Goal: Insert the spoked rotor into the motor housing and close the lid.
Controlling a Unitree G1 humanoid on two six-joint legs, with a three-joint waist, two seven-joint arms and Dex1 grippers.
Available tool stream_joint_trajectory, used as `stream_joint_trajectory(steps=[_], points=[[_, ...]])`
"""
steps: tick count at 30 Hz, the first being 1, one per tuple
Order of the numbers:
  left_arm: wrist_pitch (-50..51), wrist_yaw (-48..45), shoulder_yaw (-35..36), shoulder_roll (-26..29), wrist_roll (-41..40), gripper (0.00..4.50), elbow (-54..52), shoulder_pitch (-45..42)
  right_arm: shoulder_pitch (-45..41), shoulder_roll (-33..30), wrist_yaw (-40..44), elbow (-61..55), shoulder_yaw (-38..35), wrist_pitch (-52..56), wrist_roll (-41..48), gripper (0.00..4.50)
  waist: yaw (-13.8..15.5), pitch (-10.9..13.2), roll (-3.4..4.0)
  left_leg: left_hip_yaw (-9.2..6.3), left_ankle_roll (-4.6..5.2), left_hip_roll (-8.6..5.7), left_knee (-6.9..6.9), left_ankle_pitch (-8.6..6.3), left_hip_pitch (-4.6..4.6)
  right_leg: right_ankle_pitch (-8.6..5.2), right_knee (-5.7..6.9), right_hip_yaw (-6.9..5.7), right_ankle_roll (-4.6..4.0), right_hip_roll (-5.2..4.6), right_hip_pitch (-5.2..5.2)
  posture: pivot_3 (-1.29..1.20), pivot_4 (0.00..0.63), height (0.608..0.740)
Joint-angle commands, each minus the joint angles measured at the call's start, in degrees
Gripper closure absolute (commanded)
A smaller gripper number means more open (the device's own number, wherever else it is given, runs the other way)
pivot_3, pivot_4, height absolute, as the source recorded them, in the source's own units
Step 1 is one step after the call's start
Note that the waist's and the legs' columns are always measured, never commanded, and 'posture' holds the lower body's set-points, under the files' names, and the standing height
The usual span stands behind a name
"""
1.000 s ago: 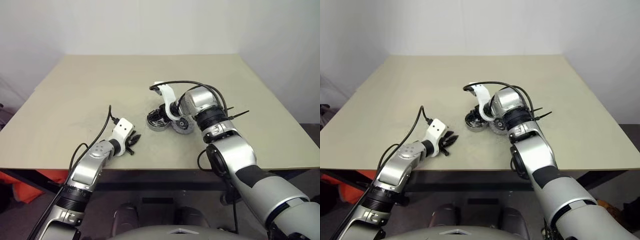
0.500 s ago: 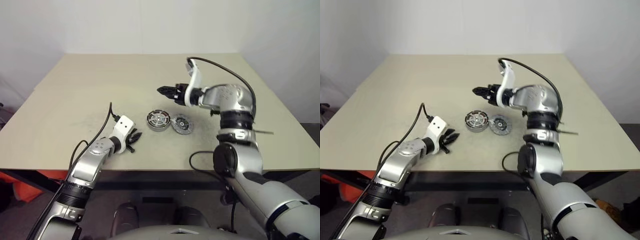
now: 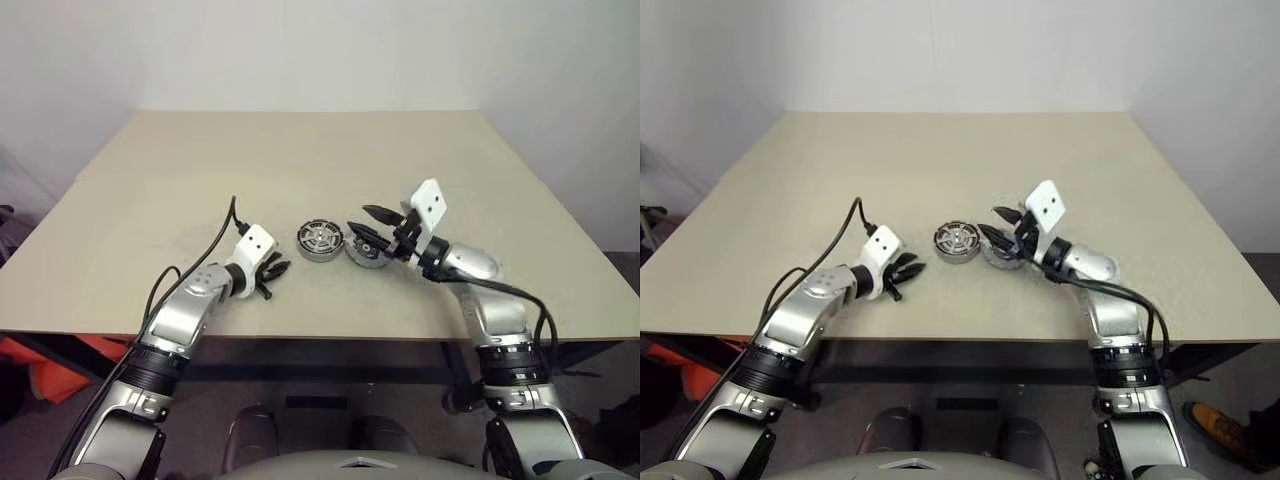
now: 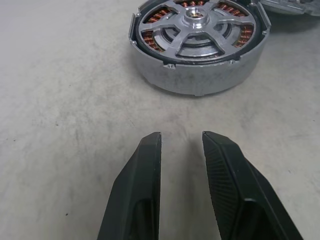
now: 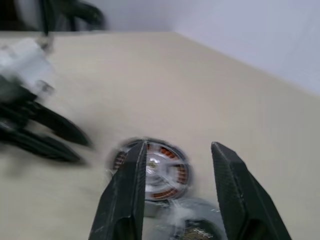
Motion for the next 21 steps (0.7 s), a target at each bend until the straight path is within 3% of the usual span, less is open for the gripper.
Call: stream_joint_trajectory(steps=[1,6,9,12,17,21], points=[[-1.0,-0.2,0.2,0.1,0.3,3.1,-1.0,-1.1,-0.4,-2.0,-3.3,4.8,2.4,-15.1,-5.8,2.24,-0.2,0.0,0.0,-0.01,0.01,0.01,0.0,-0.01,-0.04,0.02,-0.13,-0.02,0.03,0.0,0.05,0.0,0.0,0.74],[-0.7,-0.5,0.1,0.3,0.3,3.1,-1.6,-0.6,2.8,-1.9,-0.9,2.7,3.0,-12.9,-1.7,2.24,-1.0,0.0,0.0,-0.01,0.53,0.0,0.01,-0.3,-0.09,0.17,-0.29,0.0,0.18,-0.01,0.17,0.0,0.0,0.74],[-0.5,-0.6,0.2,0.7,0.3,3.1,-2.1,-0.1,6.5,-1.6,2.5,-4.0,1.7,0.3,7.8,2.24,-1.0,0.0,0.02,-0.01,0.81,0.01,-0.05,-0.48,-0.17,0.38,-0.3,0.0,-0.25,0.03,0.14,0.0,0.0,0.74],[-0.4,-0.8,0.3,1.0,0.3,3.1,-2.5,0.3,9.8,-3.3,4.7,-9.7,1.2,12.3,14.6,1.67,-1.0,0.0,0.03,-0.02,1.01,-0.01,-0.06,-0.6,-0.26,0.36,-0.4,0.0,-0.27,0.02,0.12,0.0,0.0,0.74],[-0.1,-0.8,0.1,1.2,0.2,3.1,-2.8,0.7,12.4,-2.8,1.1,-13.4,-2.5,33.5,26.4,0.03,-1.0,0.0,0.03,-0.01,0.97,-0.02,-0.01,-0.58,-0.15,0.32,-0.4,0.01,-0.19,-0.01,0.21,0.0,0.0,0.74],[0.1,-1.0,0.1,1.5,0.3,3.1,-2.9,0.6,11.3,-2.9,-1.8,-11.7,-5.6,47.1,32.9,0.03,-1.0,0.0,0.04,-0.01,0.88,-0.01,-0.02,-0.53,0.17,0.1,-0.4,0.01,0.2,0.0,0.43,0.0,0.0,0.74]])
